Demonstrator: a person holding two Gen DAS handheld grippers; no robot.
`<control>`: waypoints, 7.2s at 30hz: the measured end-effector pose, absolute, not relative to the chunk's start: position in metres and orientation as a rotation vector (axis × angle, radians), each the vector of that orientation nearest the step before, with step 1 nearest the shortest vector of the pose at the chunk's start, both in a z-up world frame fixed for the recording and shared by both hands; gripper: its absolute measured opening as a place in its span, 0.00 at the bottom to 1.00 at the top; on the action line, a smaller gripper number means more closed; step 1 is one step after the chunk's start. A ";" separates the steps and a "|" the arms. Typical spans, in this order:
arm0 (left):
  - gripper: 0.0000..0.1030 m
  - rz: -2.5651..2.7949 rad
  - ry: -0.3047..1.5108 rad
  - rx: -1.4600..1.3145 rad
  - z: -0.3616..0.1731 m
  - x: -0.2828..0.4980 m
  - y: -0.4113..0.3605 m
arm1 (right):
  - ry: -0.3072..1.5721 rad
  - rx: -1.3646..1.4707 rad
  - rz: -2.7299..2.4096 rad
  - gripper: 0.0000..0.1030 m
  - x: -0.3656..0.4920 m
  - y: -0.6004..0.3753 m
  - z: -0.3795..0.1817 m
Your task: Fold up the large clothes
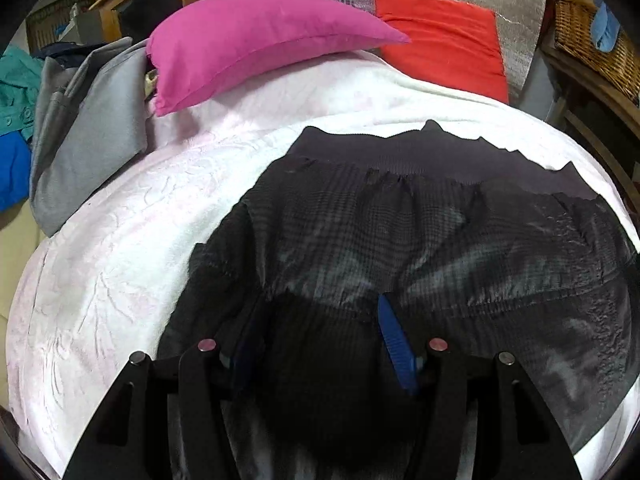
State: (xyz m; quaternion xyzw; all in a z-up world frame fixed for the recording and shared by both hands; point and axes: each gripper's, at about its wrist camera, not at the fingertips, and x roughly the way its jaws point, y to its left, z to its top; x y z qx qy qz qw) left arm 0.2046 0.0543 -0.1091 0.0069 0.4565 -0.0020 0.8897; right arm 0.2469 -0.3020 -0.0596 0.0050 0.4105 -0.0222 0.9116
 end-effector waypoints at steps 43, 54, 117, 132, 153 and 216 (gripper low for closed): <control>0.34 -0.109 1.060 -0.197 -0.127 0.239 0.142 | 1.025 0.435 0.127 0.20 0.291 -0.413 -0.097; 0.36 -0.083 1.049 -0.160 -0.126 0.235 0.140 | 1.075 0.329 0.034 0.48 0.297 -0.398 -0.103; 0.61 -0.289 1.109 -0.239 -0.145 0.232 0.147 | 1.145 0.496 0.220 0.45 0.303 -0.400 -0.127; 0.26 -0.235 1.132 -0.156 -0.131 0.239 0.130 | 1.198 0.372 0.177 0.22 0.302 -0.378 -0.117; 0.14 -0.221 0.677 -0.112 0.054 0.119 0.121 | 0.829 0.190 0.244 0.17 0.191 -0.359 0.094; 0.63 -0.034 0.830 -0.104 -0.049 0.131 0.090 | 0.821 0.247 0.013 0.78 0.143 -0.384 -0.028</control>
